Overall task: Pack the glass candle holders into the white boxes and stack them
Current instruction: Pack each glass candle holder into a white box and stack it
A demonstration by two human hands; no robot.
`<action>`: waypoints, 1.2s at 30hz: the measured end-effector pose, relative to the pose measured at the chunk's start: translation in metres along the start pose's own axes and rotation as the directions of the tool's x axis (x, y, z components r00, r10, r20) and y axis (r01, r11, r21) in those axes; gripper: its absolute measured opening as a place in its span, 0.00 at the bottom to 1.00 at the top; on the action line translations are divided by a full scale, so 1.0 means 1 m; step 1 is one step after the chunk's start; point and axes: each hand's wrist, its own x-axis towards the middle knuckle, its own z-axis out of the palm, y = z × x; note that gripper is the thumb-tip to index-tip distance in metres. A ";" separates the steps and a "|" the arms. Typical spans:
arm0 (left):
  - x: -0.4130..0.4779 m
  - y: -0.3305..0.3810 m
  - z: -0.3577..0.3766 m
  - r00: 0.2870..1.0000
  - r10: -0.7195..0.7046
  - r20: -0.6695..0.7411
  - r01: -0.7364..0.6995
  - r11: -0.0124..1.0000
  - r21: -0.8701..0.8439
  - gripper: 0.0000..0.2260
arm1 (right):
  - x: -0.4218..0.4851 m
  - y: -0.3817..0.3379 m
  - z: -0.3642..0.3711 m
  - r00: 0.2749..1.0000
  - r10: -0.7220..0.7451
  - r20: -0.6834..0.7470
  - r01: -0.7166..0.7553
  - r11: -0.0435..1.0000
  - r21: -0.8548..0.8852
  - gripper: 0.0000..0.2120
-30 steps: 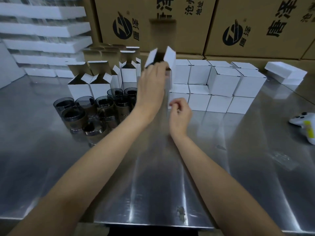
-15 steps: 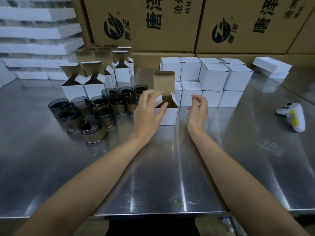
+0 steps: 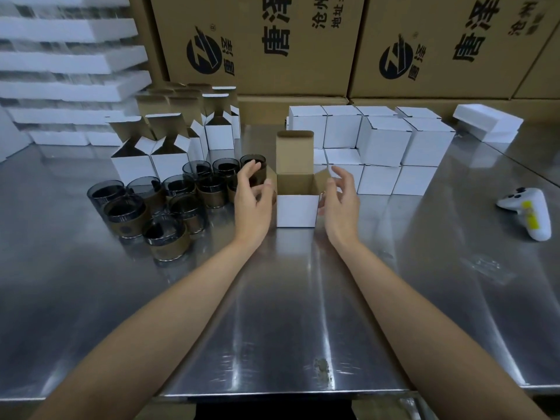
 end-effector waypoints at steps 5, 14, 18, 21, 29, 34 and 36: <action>0.006 -0.009 0.001 0.994 -0.091 0.065 0.083 0.989 0.118 0.17 | 0.006 0.003 -0.007 0.998 -0.036 0.056 0.043 0.990 -0.134 0.16; 0.008 -0.015 0.001 0.981 -0.116 0.154 0.068 0.955 0.288 0.18 | 0.006 0.010 -0.011 0.963 0.008 0.271 0.087 0.938 -0.337 0.25; 0.008 -0.016 -0.003 0.981 -0.082 0.178 0.027 0.957 0.288 0.17 | 0.011 0.014 -0.016 0.921 0.059 0.385 0.031 0.974 -0.224 0.28; 0.010 -0.014 -0.008 0.978 0.058 0.200 -0.128 0.924 0.360 0.17 | 0.016 0.016 -0.023 0.900 0.050 0.432 0.013 0.990 -0.140 0.28; 0.013 -0.013 -0.015 0.970 0.135 0.201 -0.233 0.748 0.621 0.21 | 0.027 0.022 -0.038 0.919 0.047 0.393 0.006 0.991 -0.132 0.31; 0.012 -0.010 -0.012 0.960 0.106 0.260 -0.263 0.661 0.702 0.23 | 0.026 0.022 -0.037 0.915 0.032 0.403 0.031 0.988 -0.149 0.31; 0.010 -0.008 -0.012 0.953 0.126 0.274 -0.274 0.742 0.612 0.23 | 0.027 0.020 -0.039 0.917 0.036 0.398 0.026 0.988 -0.150 0.31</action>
